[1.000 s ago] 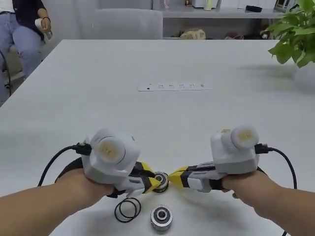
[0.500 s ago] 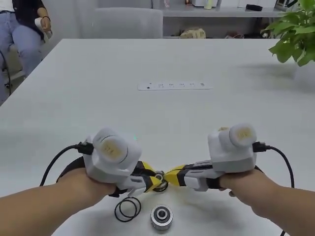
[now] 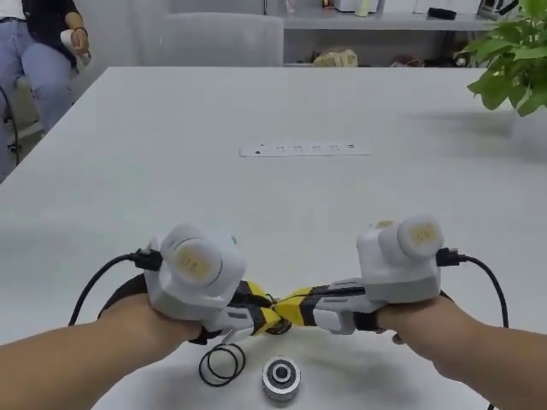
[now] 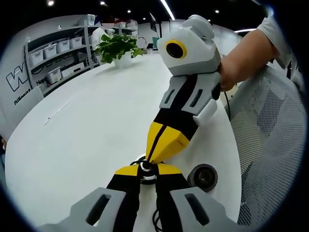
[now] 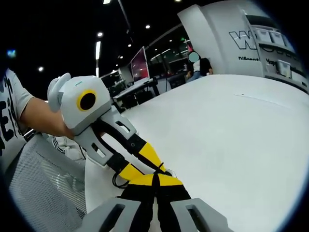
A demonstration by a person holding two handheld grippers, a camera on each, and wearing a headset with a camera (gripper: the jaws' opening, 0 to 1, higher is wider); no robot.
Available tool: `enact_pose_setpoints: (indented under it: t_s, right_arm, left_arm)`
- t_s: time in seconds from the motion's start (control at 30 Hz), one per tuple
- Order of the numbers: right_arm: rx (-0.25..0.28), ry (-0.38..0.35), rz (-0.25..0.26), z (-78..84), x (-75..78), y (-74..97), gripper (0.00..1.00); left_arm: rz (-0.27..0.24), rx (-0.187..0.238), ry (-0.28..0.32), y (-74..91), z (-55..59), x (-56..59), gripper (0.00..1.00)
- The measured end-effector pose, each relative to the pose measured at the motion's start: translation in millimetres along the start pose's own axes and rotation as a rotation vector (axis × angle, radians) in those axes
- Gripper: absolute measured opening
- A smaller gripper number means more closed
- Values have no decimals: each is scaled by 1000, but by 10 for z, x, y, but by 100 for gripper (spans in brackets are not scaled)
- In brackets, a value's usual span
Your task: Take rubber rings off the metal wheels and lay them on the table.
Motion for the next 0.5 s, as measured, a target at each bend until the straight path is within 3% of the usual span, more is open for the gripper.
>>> enact_pose_setpoints:
  t_s: [0.5]
  right_arm:
    - [22,-43,4,52,93,80,0]
  left_arm:
    - [6,15,15,18,6,-4,12]
Point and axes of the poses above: the centre of the closed fingertips' face, and the gripper's own axes: y roughly backward along the fingers, x roughly to its right, z roughly out of its underside, the point moved 8 cm from there along y, roughly backward along the fingers, and after that the axes turned 3 degrees about z, right-handed, at the moved point
